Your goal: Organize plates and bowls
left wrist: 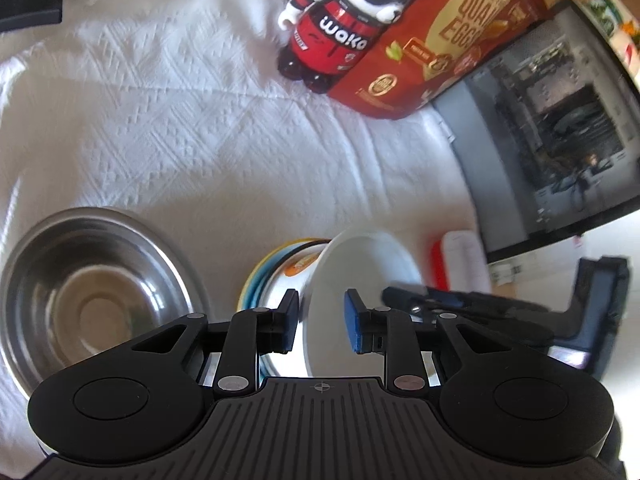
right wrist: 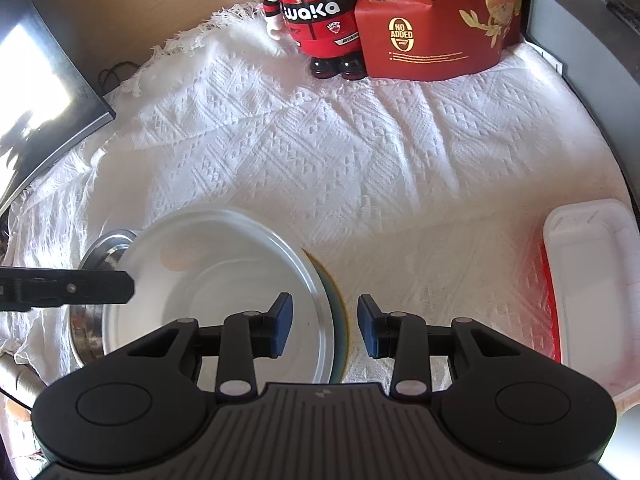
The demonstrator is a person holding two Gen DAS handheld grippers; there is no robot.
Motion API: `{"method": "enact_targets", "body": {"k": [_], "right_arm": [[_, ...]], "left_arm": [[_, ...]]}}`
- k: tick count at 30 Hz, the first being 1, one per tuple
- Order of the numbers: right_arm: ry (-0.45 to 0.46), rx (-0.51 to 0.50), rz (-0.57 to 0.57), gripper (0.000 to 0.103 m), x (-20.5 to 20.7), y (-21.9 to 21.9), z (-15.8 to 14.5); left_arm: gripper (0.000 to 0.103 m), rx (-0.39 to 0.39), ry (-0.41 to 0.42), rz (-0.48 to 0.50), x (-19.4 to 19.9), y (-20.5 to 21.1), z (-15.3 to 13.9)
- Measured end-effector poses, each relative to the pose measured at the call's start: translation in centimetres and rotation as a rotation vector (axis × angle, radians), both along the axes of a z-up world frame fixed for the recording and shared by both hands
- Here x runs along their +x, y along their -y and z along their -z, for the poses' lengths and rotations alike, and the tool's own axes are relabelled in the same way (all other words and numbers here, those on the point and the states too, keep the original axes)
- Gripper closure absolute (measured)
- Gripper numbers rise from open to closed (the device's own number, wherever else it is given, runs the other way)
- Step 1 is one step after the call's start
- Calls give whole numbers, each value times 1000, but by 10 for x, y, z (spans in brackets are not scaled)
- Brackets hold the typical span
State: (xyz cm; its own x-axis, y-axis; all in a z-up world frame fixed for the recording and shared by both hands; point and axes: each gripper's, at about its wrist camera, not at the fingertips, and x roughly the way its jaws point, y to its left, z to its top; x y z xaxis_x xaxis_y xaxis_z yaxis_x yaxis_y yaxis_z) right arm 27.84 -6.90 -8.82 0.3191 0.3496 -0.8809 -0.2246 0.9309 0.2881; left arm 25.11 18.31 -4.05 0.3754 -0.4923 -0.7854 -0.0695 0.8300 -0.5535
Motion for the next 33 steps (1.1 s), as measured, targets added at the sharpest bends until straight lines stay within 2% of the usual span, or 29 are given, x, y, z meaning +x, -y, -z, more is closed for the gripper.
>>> {"method": "enact_targets", "body": {"k": [2,7,13,17,25,30,33], "right_arm": [[3,8,2,67,-1,0,-1],[39,37,-14,67,-7,-5,-13],[50,28,-10,67,-7,-8,-15],[41,23,-5,67,-8,-10,-11],[57,-21,9,67,-12,-11,-9],[46,-35,26,67,-15,-10,-6],[43,-47,33,67,-17,-11,-4]], "left_arm": [[78,-14,10,4,0,-2,-2],[79,63,3,19,0,5,2],[81,44,-14,12,0,1,18],[82,154,18,11,-1,7,21],[81,206,32,39,-4,7,26],[81,188,35,43,-8,4,27],[81,145,30,32,-12,-2,28]]}}
